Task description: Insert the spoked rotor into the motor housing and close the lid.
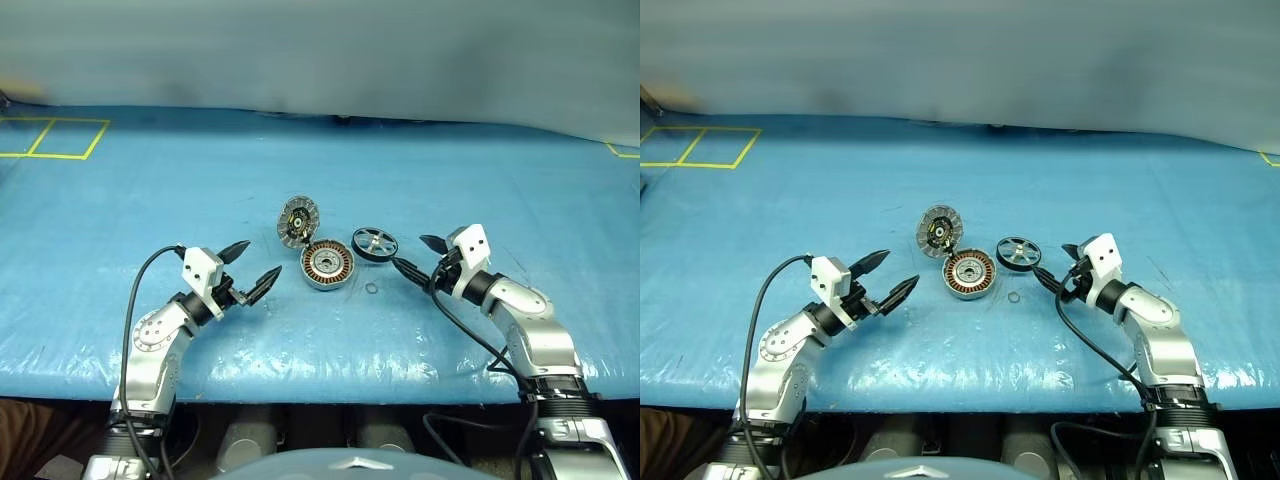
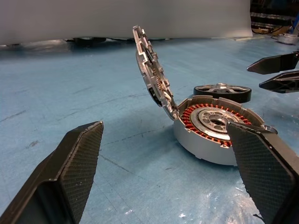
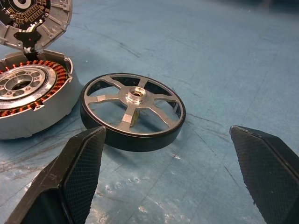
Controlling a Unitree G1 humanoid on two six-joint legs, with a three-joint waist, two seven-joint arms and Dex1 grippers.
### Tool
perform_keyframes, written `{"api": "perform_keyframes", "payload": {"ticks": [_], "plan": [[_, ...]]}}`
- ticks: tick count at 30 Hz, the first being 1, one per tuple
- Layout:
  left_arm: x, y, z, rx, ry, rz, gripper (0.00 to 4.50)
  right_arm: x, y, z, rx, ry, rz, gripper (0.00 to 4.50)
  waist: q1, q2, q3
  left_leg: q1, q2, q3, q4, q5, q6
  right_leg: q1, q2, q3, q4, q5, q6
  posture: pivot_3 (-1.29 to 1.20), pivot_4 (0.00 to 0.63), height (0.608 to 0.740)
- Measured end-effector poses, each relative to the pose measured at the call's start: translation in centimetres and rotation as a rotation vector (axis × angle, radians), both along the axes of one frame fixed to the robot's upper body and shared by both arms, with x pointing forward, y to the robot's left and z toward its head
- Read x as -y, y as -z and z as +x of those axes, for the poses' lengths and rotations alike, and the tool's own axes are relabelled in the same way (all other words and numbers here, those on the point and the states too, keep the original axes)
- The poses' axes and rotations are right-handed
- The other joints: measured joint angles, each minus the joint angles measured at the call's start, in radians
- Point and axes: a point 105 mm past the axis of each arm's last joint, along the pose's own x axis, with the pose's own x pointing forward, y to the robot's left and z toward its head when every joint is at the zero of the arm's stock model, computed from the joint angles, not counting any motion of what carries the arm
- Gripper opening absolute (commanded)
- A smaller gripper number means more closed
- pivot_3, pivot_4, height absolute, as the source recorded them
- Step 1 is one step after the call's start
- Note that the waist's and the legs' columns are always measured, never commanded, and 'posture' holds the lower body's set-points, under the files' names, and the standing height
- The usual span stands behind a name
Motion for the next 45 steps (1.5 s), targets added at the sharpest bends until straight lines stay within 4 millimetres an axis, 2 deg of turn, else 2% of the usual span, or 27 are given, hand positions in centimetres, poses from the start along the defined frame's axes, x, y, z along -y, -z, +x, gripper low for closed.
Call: {"api": "perform_keyframes", "payload": {"ticks": [33, 38, 45], "plan": [[0.3, 0.2, -0.2, -0.006, 0.021, 0.003, 4.5, -0.1, 0.5, -0.2, -0.019, -0.009, -0.007, 4.44, 0.0, 0.0, 0.0, 0.0, 0.0, 0.0, 0.0, 0.0, 0.0, 0.0, 0.0, 0.0, 0.0, 0.0, 0.0, 0.0, 0.15, 0.74], [0.3, 0.3, -0.3, -0.011, 0.02, 0.003, 4.5, -0.8, 0.8, -1.1, -0.034, -0.129, -0.198, 4.44, 0.0, 0.0, 0.0, -0.002, 0.0, 0.0, 0.0, 0.0, 0.0, -0.001, 0.0, 0.0, 0.0, 0.0, 0.0, 0.0, 0.15, 0.74], [0.3, 0.4, -0.3, -0.015, 0.019, 0.003, 4.5, -3.7, -1.1, -1.8, 0.023, -0.334, -0.341, 4.44, 0.0, 0.0, 0.0, -0.002, 0.0, -0.001, 0.001, 0.0, 0.0, -0.002, 0.0, -0.001, 0.0, 0.0, 0.0, 0.0, 0.15, 0.74]]}}
